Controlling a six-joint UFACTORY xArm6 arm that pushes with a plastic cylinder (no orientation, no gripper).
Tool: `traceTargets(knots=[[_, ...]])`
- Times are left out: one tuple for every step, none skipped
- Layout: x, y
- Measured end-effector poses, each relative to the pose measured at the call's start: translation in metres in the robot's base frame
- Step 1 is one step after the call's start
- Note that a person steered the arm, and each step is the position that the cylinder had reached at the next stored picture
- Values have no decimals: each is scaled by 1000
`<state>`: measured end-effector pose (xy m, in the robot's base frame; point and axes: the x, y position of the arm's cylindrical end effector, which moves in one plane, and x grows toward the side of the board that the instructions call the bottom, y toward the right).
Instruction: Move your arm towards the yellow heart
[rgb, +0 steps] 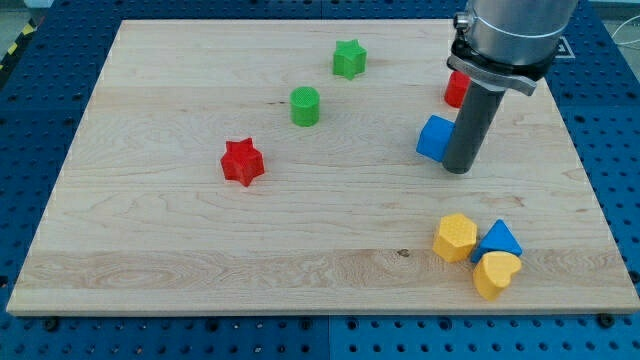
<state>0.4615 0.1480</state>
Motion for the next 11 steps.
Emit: traceTargets(knots=[[-1, 0], [2, -5], [21, 2], [32, 32], [45, 68], [64, 105], [87, 143], [129, 141], [151, 101], [157, 44], [155, 11]])
